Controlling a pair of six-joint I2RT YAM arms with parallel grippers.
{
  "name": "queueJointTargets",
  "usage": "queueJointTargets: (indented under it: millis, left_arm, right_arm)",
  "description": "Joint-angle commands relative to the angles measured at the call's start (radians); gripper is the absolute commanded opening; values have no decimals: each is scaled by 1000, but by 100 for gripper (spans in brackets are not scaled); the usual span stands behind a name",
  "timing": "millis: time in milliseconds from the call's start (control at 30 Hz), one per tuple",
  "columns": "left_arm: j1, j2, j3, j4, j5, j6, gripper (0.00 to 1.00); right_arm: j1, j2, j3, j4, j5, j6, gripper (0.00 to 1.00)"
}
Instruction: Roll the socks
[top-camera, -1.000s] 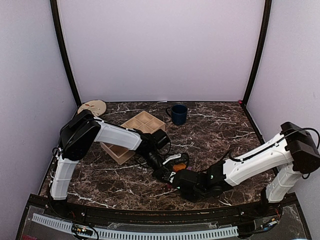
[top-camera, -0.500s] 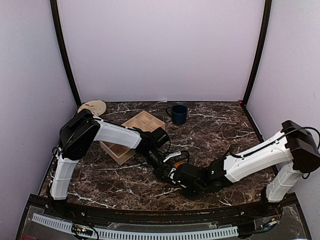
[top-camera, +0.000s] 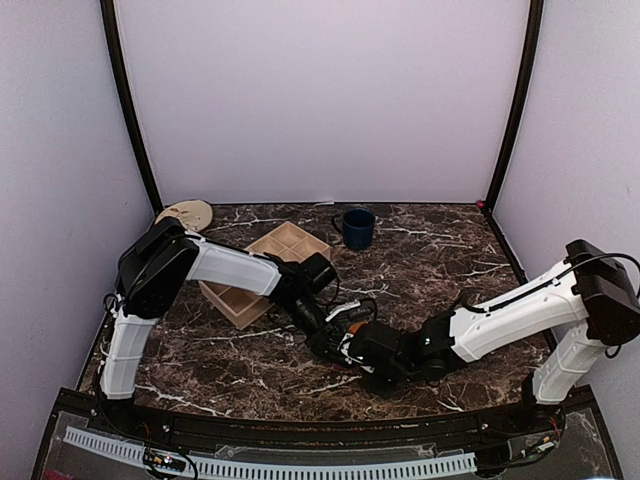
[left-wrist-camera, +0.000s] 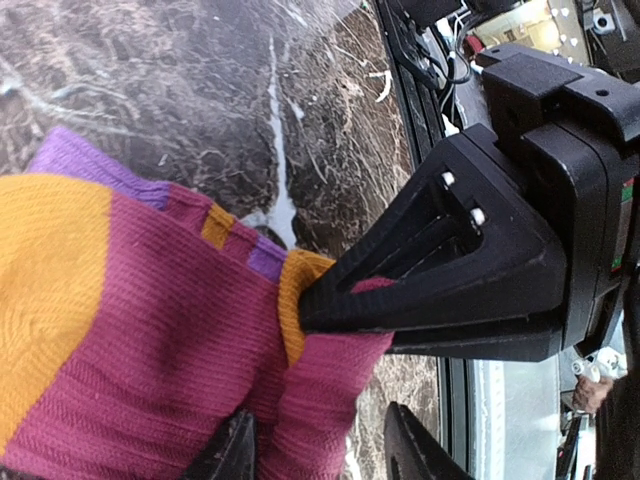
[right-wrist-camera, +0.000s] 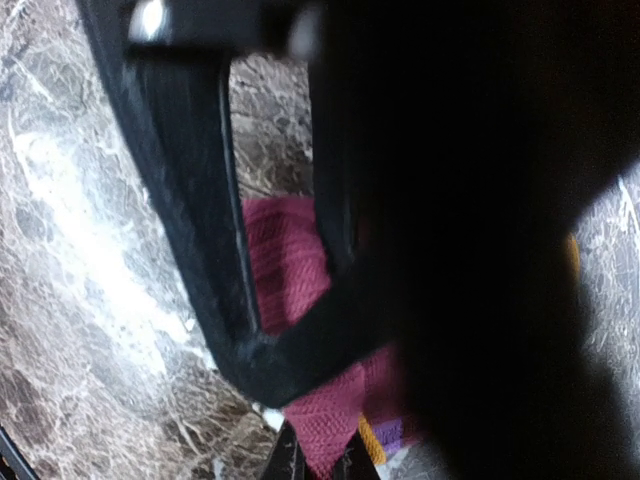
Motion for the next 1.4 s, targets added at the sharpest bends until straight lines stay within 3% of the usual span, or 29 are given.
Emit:
queueJointTargets:
  millis: [0,667,1067,1367]
  left_arm:
    - [47,25,-70,-33,-171,-55,47]
    - [102,-80,-155,76,-121,-137,49]
    - [119,-186,-255,175,-180,-169,49]
    - [117,-353,-450,416,-296,-191,49]
  right_arm:
    - [-15,-22,-23,-9,-33,16,3]
    - [-82,-27,-25,-28,-139,19,3]
    - [-162,-58,-10,-24,-274,7,3]
    - [-243,-42,-3,-24,-473,4,3]
